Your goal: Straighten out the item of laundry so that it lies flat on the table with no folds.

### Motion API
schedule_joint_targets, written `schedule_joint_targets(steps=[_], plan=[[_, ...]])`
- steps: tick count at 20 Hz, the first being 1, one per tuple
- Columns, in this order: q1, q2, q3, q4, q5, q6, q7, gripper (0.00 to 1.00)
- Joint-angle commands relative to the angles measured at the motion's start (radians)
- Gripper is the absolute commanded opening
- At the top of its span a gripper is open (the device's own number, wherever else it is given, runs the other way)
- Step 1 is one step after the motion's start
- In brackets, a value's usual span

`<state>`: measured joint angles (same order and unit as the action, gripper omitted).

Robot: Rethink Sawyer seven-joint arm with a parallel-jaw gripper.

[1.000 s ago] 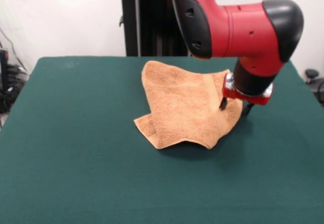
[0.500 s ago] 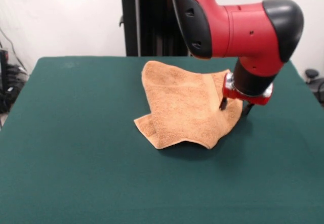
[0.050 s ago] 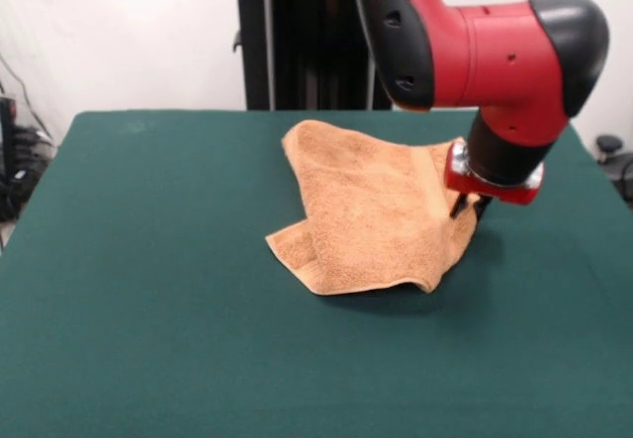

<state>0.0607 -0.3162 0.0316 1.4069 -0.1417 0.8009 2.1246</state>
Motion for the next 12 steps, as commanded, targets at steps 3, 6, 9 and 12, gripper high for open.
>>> schedule_joint_targets(steps=[3, 6, 9, 12], plan=[[0.032, 0.128, 0.020, 0.127, -0.042, -0.193, 0.127, 0.00], [0.029, 0.129, 0.022, 0.116, -0.029, -0.163, 0.118, 0.00], [0.024, 0.125, 0.025, 0.099, -0.010, -0.108, 0.111, 0.00], [0.019, 0.113, 0.024, 0.063, 0.013, 0.007, 0.099, 0.00]])
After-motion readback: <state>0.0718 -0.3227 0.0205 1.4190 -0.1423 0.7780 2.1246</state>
